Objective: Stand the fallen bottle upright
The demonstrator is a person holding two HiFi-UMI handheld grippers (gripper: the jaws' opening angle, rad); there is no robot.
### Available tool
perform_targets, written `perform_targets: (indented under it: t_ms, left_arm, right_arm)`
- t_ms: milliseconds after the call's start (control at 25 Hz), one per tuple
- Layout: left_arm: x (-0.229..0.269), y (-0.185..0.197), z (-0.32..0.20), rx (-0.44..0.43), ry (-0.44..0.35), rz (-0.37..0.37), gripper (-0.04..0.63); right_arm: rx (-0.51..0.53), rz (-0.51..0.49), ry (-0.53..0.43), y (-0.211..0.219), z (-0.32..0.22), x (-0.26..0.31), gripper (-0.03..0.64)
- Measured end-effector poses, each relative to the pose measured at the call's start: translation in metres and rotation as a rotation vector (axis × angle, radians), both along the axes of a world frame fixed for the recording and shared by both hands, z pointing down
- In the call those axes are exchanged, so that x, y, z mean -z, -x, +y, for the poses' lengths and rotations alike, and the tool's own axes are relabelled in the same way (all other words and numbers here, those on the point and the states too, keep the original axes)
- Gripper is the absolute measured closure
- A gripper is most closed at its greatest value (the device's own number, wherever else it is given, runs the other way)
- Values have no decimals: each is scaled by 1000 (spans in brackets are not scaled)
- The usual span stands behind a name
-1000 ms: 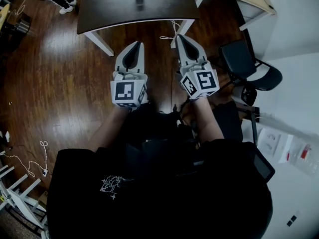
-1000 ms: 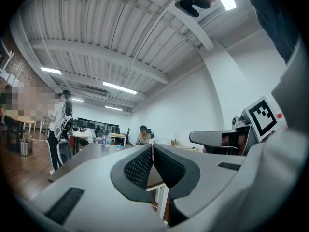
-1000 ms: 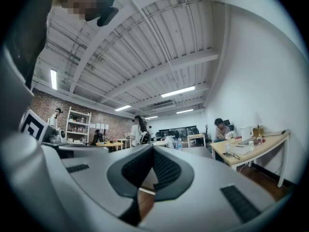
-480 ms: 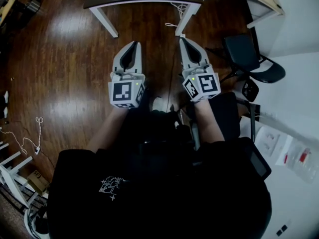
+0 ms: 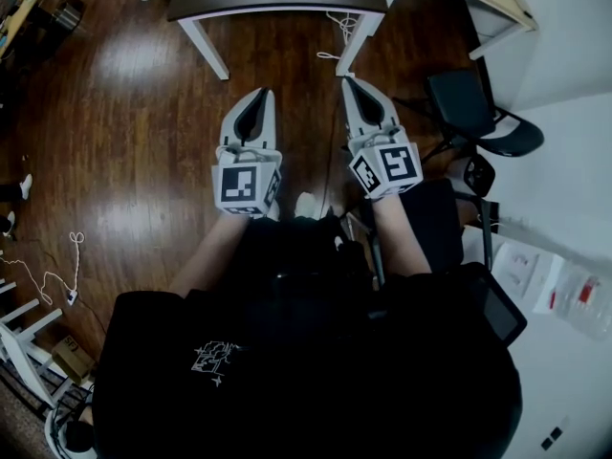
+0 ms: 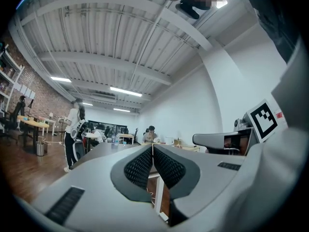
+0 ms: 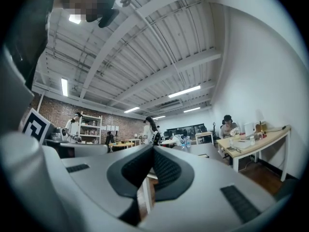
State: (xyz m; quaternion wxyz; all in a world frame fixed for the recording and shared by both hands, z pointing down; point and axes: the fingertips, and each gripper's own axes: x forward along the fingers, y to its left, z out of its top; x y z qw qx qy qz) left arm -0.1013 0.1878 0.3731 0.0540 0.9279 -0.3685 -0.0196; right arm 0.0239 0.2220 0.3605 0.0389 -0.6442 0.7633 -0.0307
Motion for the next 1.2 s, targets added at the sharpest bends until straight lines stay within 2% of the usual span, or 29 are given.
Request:
perform_targets:
  t_ms: [360, 840, 1200]
  left_arm:
    - [-5, 14, -7, -47, 24, 8, 589]
    - [5, 11, -14, -53, -23, 28, 589]
    - [8, 8, -15, -57, -24, 31, 589]
  right_arm:
    - [-45, -35, -2, 29, -8, 2, 595]
    - [-64, -20, -6, 29, -11, 7, 597]
    - [-58, -16, -3, 28, -13, 9, 597]
